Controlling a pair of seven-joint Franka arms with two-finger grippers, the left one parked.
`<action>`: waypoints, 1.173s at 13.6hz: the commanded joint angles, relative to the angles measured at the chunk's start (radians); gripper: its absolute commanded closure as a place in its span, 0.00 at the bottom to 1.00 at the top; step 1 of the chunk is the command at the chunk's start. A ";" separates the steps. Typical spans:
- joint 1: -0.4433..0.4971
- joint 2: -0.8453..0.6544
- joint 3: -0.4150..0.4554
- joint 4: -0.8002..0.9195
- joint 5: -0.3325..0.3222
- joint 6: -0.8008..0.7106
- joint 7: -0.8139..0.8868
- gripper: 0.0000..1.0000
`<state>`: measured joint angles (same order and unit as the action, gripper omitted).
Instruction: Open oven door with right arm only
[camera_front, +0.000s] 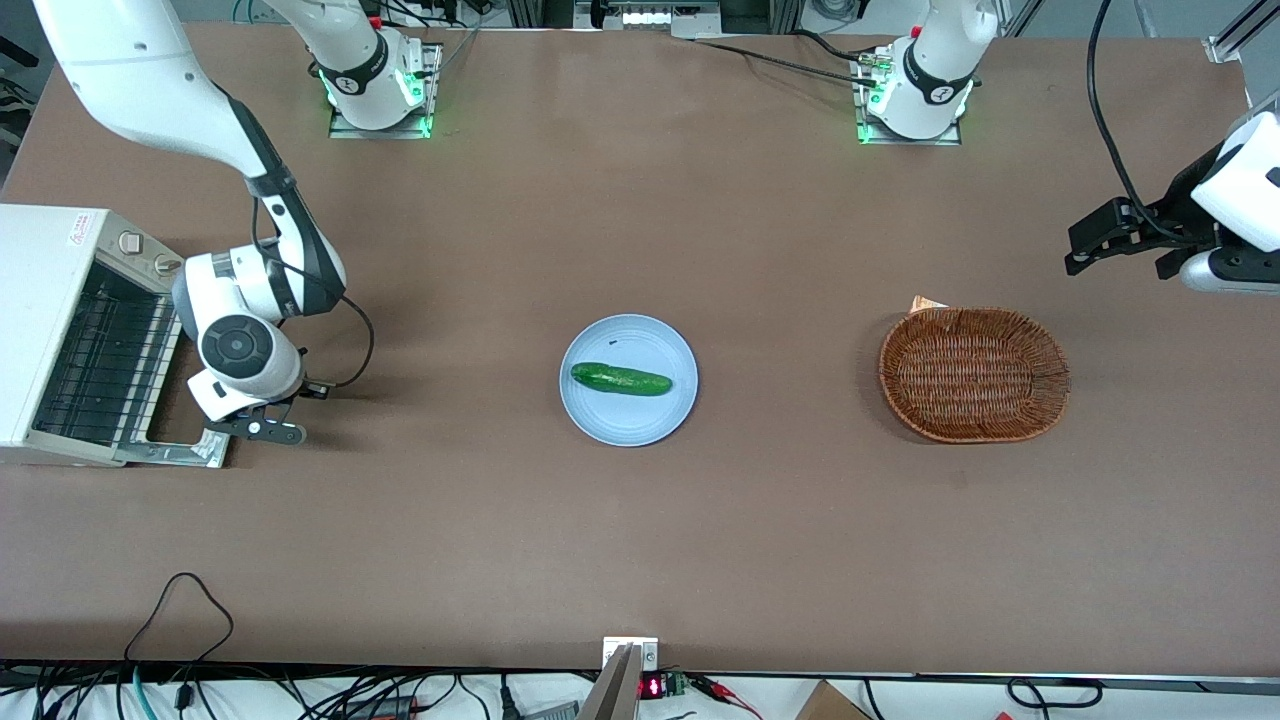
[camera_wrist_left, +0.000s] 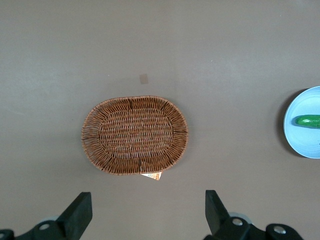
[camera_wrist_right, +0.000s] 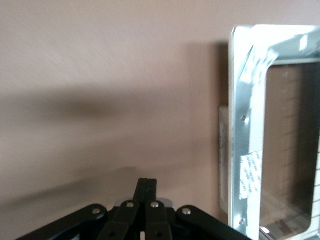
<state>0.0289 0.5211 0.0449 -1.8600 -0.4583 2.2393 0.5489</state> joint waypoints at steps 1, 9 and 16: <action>0.000 -0.117 0.009 -0.025 0.088 -0.018 -0.073 1.00; 0.008 -0.429 0.038 -0.021 0.410 -0.254 -0.274 1.00; -0.027 -0.530 0.059 0.068 0.496 -0.489 -0.492 0.88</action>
<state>0.0310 -0.0124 0.1006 -1.8331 -0.0098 1.8059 0.1378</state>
